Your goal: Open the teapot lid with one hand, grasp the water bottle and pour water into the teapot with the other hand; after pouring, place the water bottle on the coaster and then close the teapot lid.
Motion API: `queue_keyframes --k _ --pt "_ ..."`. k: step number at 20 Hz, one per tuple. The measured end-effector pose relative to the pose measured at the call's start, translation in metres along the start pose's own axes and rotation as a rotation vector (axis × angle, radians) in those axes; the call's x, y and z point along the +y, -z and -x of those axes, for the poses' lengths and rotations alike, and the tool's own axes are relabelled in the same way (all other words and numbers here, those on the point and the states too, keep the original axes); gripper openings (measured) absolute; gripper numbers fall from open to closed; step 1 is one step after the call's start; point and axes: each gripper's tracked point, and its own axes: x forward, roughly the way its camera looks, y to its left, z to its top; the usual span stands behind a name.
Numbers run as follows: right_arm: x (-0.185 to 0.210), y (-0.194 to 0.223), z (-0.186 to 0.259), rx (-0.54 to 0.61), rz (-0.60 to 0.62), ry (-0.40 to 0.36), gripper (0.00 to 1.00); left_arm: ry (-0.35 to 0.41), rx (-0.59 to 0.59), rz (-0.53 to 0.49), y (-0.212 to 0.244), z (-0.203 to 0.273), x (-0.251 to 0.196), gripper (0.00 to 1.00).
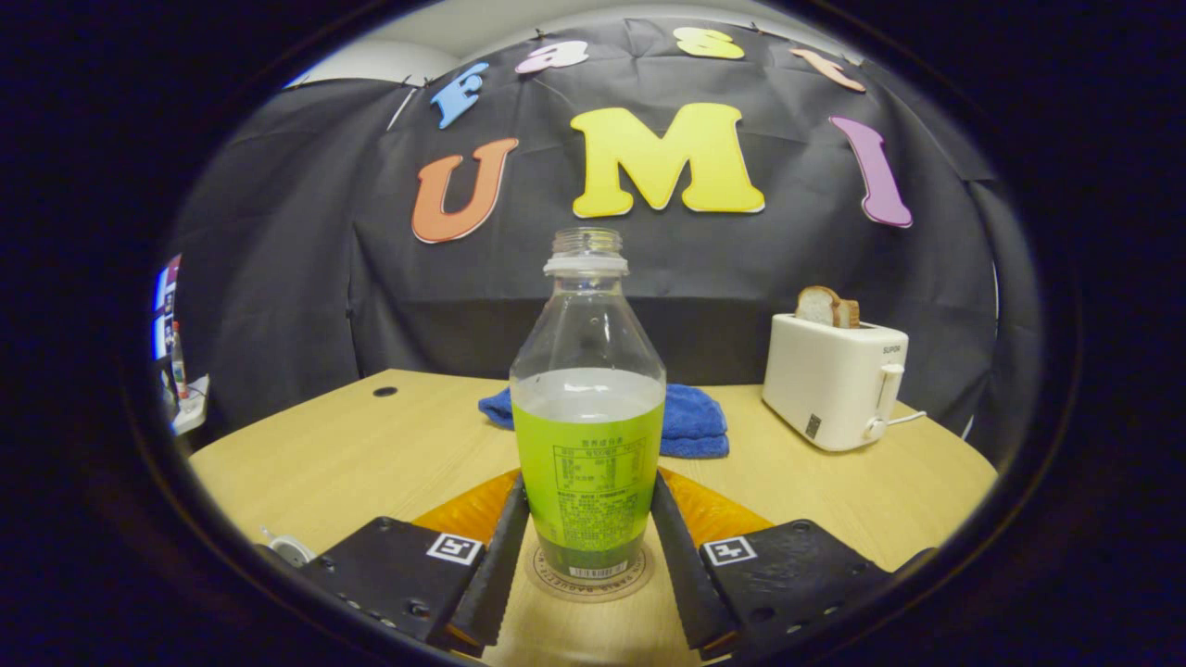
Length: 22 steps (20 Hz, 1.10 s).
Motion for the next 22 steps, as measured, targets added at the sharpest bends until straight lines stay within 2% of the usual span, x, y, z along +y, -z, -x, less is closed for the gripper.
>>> queue_keyframes --k 5,8,9,10,11,12,15,16,20,22 --pt "0.008 0.010 -0.003 0.002 0.065 0.001 0.72 0.003 0.007 -0.021 0.004 -0.001 -0.005 0.04" --pt "0.008 0.009 -0.002 -0.018 0.102 0.009 0.77 0.005 -0.001 -0.046 0.002 -0.002 -0.008 0.04" --pt "0.008 0.007 0.001 -0.016 0.102 0.011 0.80 0.011 -0.002 -0.043 0.002 -0.002 -0.010 0.04" --pt "0.009 0.005 0.005 -0.017 0.099 0.007 0.90 0.014 -0.003 -0.042 0.002 -0.002 -0.011 0.04" --pt "0.010 0.001 0.009 -0.019 0.092 0.003 0.92 0.016 -0.006 -0.041 0.002 -0.002 -0.010 0.03" --pt "0.012 -0.001 0.015 -0.026 0.083 -0.008 0.99 0.020 -0.012 -0.034 0.002 -0.003 -0.010 0.04" --pt "0.006 -0.010 0.039 -0.052 0.088 0.007 0.95 0.047 -0.021 -0.016 0.005 -0.006 -0.014 0.04" --pt "0.005 -0.009 0.047 -0.058 0.095 0.007 0.99 0.050 -0.025 -0.017 0.006 -0.007 -0.013 0.04" --pt "-0.012 -0.002 0.091 -0.089 0.102 0.018 0.92 0.109 -0.053 0.009 0.010 -0.019 -0.026 0.04" --pt "-0.020 0.005 0.112 -0.085 0.096 0.010 0.95 0.140 -0.069 -0.003 0.011 -0.025 -0.039 0.04"
